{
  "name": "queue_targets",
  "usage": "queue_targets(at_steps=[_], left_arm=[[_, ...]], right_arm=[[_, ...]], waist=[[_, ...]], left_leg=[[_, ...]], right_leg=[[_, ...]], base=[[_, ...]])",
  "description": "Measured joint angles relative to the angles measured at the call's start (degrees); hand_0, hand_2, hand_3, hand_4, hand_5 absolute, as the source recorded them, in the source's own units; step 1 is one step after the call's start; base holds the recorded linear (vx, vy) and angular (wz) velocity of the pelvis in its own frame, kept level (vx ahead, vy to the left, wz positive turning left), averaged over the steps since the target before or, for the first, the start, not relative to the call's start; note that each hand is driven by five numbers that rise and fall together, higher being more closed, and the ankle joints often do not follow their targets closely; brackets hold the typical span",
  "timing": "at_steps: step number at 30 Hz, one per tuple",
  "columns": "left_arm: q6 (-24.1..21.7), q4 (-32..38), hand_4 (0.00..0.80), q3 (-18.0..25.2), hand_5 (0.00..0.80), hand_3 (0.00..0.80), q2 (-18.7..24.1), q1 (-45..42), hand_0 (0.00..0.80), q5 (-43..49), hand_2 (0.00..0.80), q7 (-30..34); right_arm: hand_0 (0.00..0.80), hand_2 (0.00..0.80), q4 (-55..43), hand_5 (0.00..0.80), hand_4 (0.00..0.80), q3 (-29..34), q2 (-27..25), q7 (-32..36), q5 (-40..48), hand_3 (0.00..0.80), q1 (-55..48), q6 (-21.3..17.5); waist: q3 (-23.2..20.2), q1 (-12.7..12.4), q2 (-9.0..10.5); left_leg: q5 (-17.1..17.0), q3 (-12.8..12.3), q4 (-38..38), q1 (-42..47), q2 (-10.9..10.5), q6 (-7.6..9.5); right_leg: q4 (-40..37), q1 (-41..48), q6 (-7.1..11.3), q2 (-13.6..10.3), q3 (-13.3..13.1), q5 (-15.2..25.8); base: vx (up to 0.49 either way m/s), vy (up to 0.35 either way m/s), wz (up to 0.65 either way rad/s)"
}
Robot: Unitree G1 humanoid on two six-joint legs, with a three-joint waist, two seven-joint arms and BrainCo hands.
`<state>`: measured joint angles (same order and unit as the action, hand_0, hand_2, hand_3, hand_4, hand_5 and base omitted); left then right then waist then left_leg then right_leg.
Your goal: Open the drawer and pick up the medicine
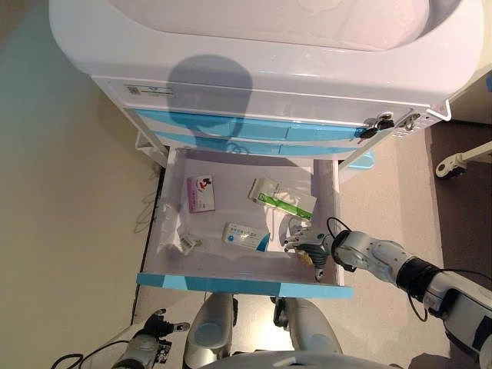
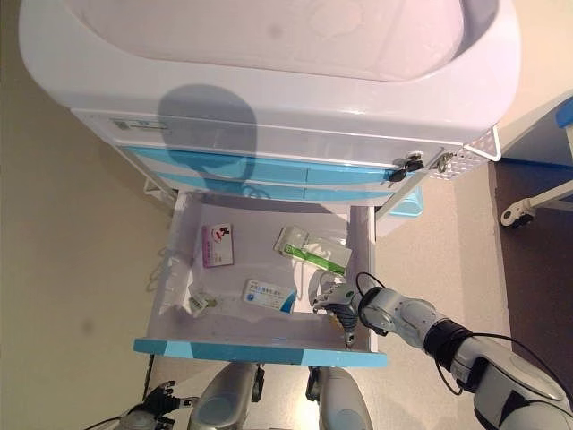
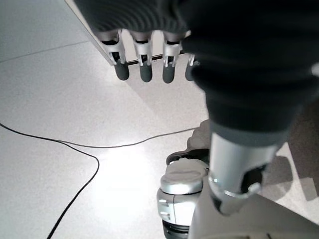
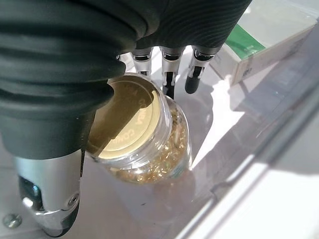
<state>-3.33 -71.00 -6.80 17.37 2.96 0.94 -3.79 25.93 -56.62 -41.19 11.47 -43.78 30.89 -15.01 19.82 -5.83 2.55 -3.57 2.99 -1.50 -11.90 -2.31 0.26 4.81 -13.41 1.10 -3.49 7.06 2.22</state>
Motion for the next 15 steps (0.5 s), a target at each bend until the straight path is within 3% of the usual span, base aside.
queue_targets(at_steps=[4, 5, 6, 7, 8, 9, 15], left_arm=[[0.01, -0.01, 0.0, -0.17, 0.0, 0.0, 0.0, 0.0, 0.0, 0.0, 0.0, -0.05], [0.0, 0.0, 0.0, -0.47, 0.0, 0.0, -0.02, 0.01, 0.0, 0.0, 0.0, -0.06], [0.01, 0.0, 0.0, -0.47, 0.0, 0.0, -0.03, 0.0, 0.0, 0.0, 0.0, -0.06], [0.03, -0.01, 0.0, -0.47, 0.0, 0.0, -0.03, 0.0, 0.0, 0.0, 0.0, -0.06], [0.03, -0.01, 0.0, -0.47, 0.0, 0.0, -0.04, 0.01, 0.0, 0.01, 0.0, -0.05], [-0.02, 0.06, 0.0, -0.47, 0.0, 0.0, -0.04, 0.07, 0.0, 0.01, 0.0, -0.05], [-0.01, 0.13, 0.0, -0.49, 0.0, 0.0, -0.07, 0.09, 0.0, 0.01, 0.0, -0.05]], right_arm=[[0.0, 0.0, -0.02, 0.0, 0.0, 1.15, 0.24, -0.5, -0.57, 0.0, -1.0, 0.0], [0.226, 0.226, -0.02, 0.226, 0.226, 1.2, 0.27, -0.41, -0.57, 0.226, -1.14, 0.0], [0.226, 0.226, -0.03, 0.226, 0.226, 1.19, 0.26, -0.34, -0.57, 0.226, -1.28, -0.02], [0.467, 0.467, -0.13, 0.467, 0.467, 1.27, 0.21, -0.4, -0.57, 0.467, -1.61, -0.16], [0.765, 0.765, -0.13, 0.765, 0.765, 1.54, 0.22, -0.31, -0.56, 0.765, -1.79, -0.35], [0.8, 0.8, 0.37, 0.8, 0.8, 1.6, 0.29, -0.3, -0.62, 0.8, -2.31, -0.37], [0.8, 0.8, 1.22, 0.8, 0.8, 1.6, 1.14, -0.43, -0.62, 0.8, -2.54, -0.37]], waist=[[-0.11, 0.07, -0.2], [-0.15, 0.06, -0.23], [-0.18, 0.06, -0.2], [-0.24, 0.13, -0.17], [-0.26, 0.15, -0.17], [-0.32, 0.08, -0.24], [-0.61, -0.06, -0.75]], left_leg=[[-0.03, 0.07, -0.01, 0.0, 0.03, -0.04], [-0.03, 0.08, -0.01, 0.0, 0.03, -0.04], [-0.03, 0.09, -0.01, 0.0, 0.03, -0.04], [-0.04, 0.11, -0.01, 0.04, 0.03, -0.04], [-0.04, 0.11, -0.02, 0.08, 0.03, -0.04], [-0.05, 0.12, -0.04, 0.05, 0.03, -0.04], [-0.08, 0.18, -0.16, -0.22, -0.01, -0.06]], right_leg=[[0.02, 0.01, -0.01, 0.03, 0.04, -0.01], [0.03, 0.01, -0.01, 0.03, 0.04, -0.01], [0.03, 0.01, -0.01, 0.03, 0.04, -0.01], [0.03, 0.06, -0.02, 0.04, 0.05, -0.02], [0.04, 0.1, -0.02, 0.04, 0.05, -0.02], [0.07, 0.08, -0.02, 0.03, 0.05, -0.02], [1.03, -0.5, -0.04, -0.05, 0.05, -0.44]], base=[[0.0, 0.0, 0.0], [0.0, 0.0, 0.0], [0.0, 0.0, 0.0], [0.0, 0.0, 0.0], [0.0, 0.0, 0.0], [0.0, 0.0, 0.0], [0.0, 0.0, 0.0]])
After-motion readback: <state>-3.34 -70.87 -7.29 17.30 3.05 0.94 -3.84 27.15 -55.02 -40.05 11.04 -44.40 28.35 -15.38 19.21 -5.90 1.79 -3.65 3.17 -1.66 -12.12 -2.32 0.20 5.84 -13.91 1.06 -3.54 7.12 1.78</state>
